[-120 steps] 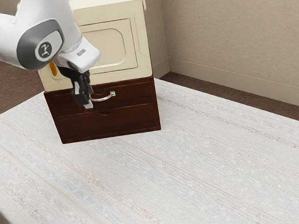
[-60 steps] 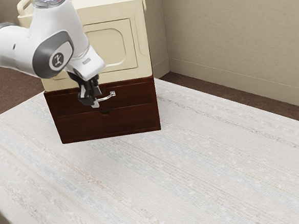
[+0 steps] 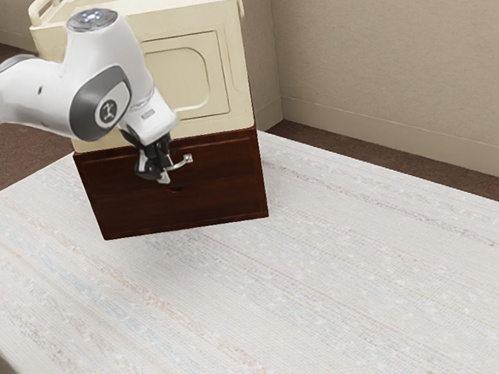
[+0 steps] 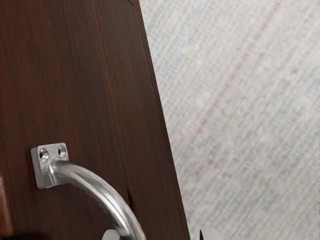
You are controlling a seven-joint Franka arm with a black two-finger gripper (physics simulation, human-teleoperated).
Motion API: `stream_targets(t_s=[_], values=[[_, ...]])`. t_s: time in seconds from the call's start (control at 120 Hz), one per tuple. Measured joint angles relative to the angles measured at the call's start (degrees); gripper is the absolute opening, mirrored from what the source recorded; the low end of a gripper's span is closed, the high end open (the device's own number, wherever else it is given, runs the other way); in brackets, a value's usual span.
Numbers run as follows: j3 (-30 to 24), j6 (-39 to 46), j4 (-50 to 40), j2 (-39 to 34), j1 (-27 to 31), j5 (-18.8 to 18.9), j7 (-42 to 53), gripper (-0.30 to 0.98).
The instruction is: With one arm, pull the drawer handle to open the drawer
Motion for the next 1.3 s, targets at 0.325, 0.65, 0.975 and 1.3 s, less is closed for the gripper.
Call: stream_targets(t_s=[0.325, 0.65, 0.975, 1.3], values=[[2.61, 0.97, -8.64, -7.50, -3.94, -0.34, 1.19, -0.08], [2.92, 4.80, -21.59, -17.94, -8.27, 1.99, 0.04, -0.10], [2.50, 6.41, -31.20, -27.51, -11.62, 5.64, -4.07, -0.10], [2.07, 7.32, -33.48, -29.02, -13.08, 6.60, -7.77, -0.10]])
